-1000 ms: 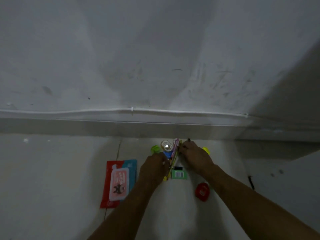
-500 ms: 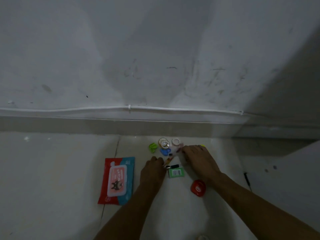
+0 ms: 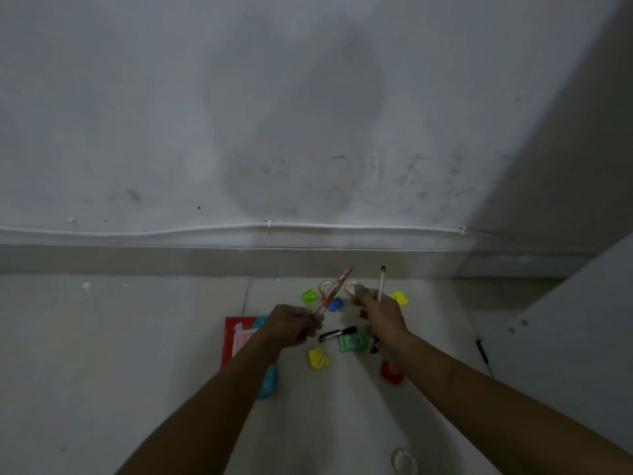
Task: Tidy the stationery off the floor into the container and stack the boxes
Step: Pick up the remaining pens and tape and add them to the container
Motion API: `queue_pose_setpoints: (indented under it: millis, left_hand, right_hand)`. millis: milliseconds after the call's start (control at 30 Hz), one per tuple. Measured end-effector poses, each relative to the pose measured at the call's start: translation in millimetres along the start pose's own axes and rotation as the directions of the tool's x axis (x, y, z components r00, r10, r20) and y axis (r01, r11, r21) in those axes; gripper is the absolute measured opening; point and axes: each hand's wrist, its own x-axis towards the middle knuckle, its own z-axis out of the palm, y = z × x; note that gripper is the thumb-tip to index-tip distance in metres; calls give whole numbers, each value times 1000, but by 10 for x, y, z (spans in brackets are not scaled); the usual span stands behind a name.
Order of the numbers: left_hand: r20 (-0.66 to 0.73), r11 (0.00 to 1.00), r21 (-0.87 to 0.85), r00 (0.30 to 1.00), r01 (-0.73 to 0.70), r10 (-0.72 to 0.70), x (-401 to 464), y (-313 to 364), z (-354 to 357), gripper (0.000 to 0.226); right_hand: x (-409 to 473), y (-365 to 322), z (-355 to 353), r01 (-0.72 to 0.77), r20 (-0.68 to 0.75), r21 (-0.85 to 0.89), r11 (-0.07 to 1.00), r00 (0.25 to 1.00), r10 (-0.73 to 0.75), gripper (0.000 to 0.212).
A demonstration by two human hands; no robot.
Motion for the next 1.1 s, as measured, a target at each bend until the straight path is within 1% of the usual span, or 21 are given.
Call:
queue_pose_setpoints:
  millis: [100, 167, 233, 300, 367, 467, 500, 533, 567, 600, 633, 667, 700, 733, 767, 833, 900, 933, 1000, 1067, 1100]
  left_hand:
    - [99, 997, -77, 995, -6, 14, -204, 154, -36, 26]
    - [145, 997, -81, 989, -17, 29, -285, 226, -21, 29]
    - [187, 997, -69, 981, -35, 48, -354, 288, 2, 28]
    - [245, 997, -63, 968, -43, 57, -385, 321, 26, 19]
    - [274, 999, -9, 961, -33, 34, -396, 346, 38, 19]
    - [251, 983, 182, 968, -26, -21, -321, 326, 31, 28]
    - [224, 960, 274, 974, -52, -11, -291, 301, 13, 29]
    - [197, 910, 400, 980, -105, 27, -255, 263, -8, 30]
    - [175, 819, 546, 980, -175, 92, -220, 211, -44, 31]
    - [162, 703, 674, 974, -226, 157, -188, 146, -77, 31]
    - [152, 595, 763, 965, -252, 213, -170, 78, -105, 32]
    - [142, 521, 814, 958, -256, 250, -161, 8, -127, 32]
    - [131, 478, 842, 953, -252, 273, -142, -62, -148, 33]
    - [124, 449, 858, 949, -248, 288, -125, -116, -159, 35]
    - [123, 431, 868, 947, -247, 295, -103, -167, -169, 37]
    - [117, 412, 876, 940, -250, 322, -75, -239, -172, 39]
    - [105, 392, 885, 928, -252, 358, -57, -298, -164, 41]
    - [100, 374, 894, 924, -246, 370, -45, -328, -159, 41]
    - [92, 343, 912, 927, -224, 362, -30, -368, -158, 42]
    - [105, 347, 910, 935, -227, 338, -19, -395, -149, 41]
    - [115, 364, 901, 940, -235, 322, -7, -415, -153, 41]
  right_hand:
    - [-120, -136, 125, -6, 125, 91, 996, 992, -5, 29]
    - [-173, -225, 182, 3, 156, 138, 990, 987, -25, 32]
    - [-230, -296, 221, 0, 167, 180, 984, 985, -31, 25]
    - [-275, -323, 221, 0, 175, 193, 981, 984, -35, 18]
    - [-279, -313, 187, 9, 187, 161, 987, 982, -40, 20]
    - [-230, -268, 84, 43, 179, 70, 997, 982, -55, 25]
    - [-210, -244, 27, 73, 165, 14, 997, 983, -74, 25]
    - [-187, -213, -39, 96, 158, -35, 995, 983, -89, 25]
    - [-162, -178, -112, 118, 161, -86, 989, 982, -103, 24]
    - [-130, -131, -186, 139, 175, -137, 981, 978, -115, 23]
    - [-93, -82, -255, 181, 196, -229, 957, 971, -137, 23]
    - [-38, -28, -316, 239, 219, -370, 898, 962, -165, 21]
    - [29, 36, -359, 296, 242, -538, 789, 951, -192, 19]
    - [93, 97, -390, 341, 269, -687, 642, 940, -212, 17]
    - [140, 153, -402, 353, 286, -792, 498, 935, -209, 18]
    - [190, 214, -371, 360, 324, -892, 274, 931, -169, 22]
    - [230, 247, -285, 404, 389, -910, 94, 910, -141, 27]
    - [255, 268, -246, 430, 419, -902, 47, 896, -146, 29]
    - [296, 303, -186, 462, 457, -887, -7, 877, -150, 33]
    - [305, 327, -199, 462, 466, -885, -55, 875, -133, 34]
    - [312, 349, -206, 456, 461, -887, -69, 878, -124, 34]
